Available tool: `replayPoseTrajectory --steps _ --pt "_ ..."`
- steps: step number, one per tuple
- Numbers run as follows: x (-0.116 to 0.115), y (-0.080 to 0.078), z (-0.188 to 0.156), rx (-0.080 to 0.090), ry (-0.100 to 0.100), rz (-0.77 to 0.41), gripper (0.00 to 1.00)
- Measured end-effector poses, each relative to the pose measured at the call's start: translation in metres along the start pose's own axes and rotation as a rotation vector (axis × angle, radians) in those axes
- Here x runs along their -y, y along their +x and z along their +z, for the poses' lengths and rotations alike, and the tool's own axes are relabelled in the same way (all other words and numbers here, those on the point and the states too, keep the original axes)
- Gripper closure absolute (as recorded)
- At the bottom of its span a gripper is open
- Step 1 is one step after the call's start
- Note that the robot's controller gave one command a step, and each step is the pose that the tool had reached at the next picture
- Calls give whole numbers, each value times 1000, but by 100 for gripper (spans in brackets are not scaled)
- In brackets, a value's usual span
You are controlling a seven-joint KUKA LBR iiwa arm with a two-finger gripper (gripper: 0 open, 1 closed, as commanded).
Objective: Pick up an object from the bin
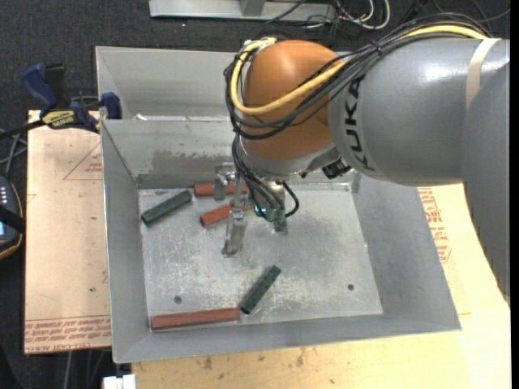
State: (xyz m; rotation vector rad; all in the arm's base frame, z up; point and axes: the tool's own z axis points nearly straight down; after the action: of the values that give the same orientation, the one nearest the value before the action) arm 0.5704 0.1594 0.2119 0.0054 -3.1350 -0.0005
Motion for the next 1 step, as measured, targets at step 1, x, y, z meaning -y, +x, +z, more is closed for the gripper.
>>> replayPoseTrajectory --steps 1 --pt "1 -2 -4 7 -1 3 0"
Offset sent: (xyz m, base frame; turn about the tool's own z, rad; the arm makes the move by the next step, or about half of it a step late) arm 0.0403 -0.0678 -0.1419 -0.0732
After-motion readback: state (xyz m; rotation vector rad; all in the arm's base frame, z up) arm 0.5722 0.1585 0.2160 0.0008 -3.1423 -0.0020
